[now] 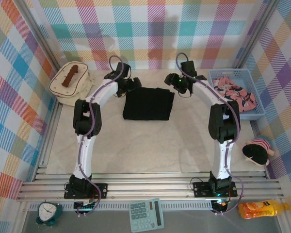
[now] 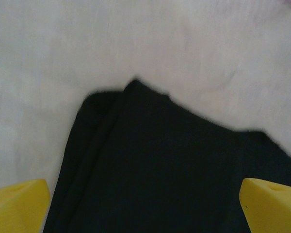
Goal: Fold and stack the mixed laundry pile
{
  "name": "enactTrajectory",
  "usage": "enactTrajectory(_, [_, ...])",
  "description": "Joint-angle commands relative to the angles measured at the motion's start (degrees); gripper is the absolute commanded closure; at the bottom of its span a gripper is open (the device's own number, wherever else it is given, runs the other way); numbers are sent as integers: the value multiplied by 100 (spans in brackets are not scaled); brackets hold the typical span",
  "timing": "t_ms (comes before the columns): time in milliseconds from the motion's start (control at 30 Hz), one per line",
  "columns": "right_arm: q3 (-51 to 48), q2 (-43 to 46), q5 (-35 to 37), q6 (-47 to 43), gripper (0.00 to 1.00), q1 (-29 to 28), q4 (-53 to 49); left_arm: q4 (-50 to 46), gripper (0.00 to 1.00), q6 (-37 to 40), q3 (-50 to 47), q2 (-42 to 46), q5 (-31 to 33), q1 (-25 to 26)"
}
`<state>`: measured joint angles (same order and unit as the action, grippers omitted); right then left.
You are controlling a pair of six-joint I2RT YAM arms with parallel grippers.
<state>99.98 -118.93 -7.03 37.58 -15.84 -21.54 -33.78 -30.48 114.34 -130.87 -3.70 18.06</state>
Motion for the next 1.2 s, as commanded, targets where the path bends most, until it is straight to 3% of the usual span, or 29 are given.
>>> enactTrajectory(0, [132, -16, -129, -386, 32, -42, 35, 428, 0, 108, -723, 1050, -296, 46])
enactTrajectory(333, [1223, -1417, -783, -1157, 45, -93, -741, 2156, 0, -757, -4064, 2918, -608, 321])
enactTrajectory(533, [304, -1197, -720, -918, 51, -362, -647, 2944, 0, -1259, -4936, 3017, -619, 540])
enactTrajectory(733, [-1797, -81, -785, -264, 55, -609, 152, 3475, 0, -1614, -4930, 2390, -457, 601])
enactTrajectory(900, [-3263, 884, -1132, 428, 55, -1224, 789, 3071, 0, -1169, -4405, 1935, 30, 534])
enactTrajectory(1033, [-3808, 1574, -1173, 703, 54, -1751, 932, 2720, 0, -713, -3744, 1644, 131, 450])
enactTrajectory(1167, [-3857, 2112, -1066, 531, 52, -1794, 599, 2251, 0, -95, -2965, 1501, -9, 374])
